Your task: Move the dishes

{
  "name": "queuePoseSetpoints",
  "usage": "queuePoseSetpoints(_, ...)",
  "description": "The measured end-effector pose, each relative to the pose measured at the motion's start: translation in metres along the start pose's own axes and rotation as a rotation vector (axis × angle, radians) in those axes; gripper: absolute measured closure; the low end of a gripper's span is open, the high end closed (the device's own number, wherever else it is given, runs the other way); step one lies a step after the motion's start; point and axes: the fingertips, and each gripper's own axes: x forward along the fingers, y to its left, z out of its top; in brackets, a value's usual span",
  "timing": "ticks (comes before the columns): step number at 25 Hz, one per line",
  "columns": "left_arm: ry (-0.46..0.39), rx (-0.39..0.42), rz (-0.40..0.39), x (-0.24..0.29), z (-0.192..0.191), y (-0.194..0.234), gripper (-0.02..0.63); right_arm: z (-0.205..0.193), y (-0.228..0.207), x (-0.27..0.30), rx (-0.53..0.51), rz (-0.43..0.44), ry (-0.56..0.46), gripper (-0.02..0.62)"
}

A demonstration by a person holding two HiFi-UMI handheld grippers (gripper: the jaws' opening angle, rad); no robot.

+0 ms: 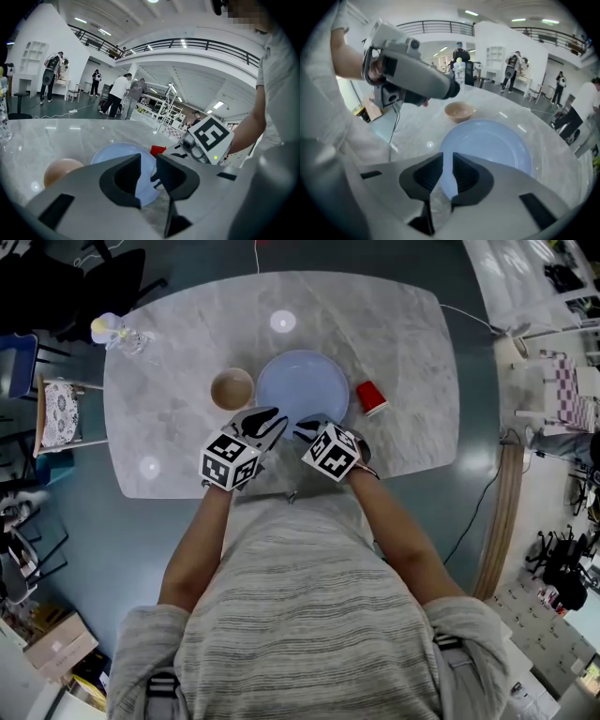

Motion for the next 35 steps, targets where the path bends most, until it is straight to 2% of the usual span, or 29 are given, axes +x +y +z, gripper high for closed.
queuePoseSetpoints(8, 0.023, 0.045, -0.057, 0.022, 0.009, -0.014, 0.505, 0.005, -0.045, -0.044, 0.163, -0.192, -0.172, 0.523)
queuePoseSetpoints(16, 0.079, 0.105, -0.159, 0.058, 0.012, -0.040, 0.505, -0.032, -0.078, -0.074, 0.342, -0.333, -0.232, 0.522)
queuePoseSetpoints(26, 0.163, 0.184, -0.293, 0.100, 0.010, -0.074, 0.505, -0.085, -0.098, -0.098, 0.610, -0.436, -0.270, 0.509)
queuePoseSetpoints(35, 0.232, 0.235, -0.364, 0.117, 0.002, -0.092, 0.505, -0.125, -0.116, -0.105, 0.835, -0.520, -0.287, 0.500)
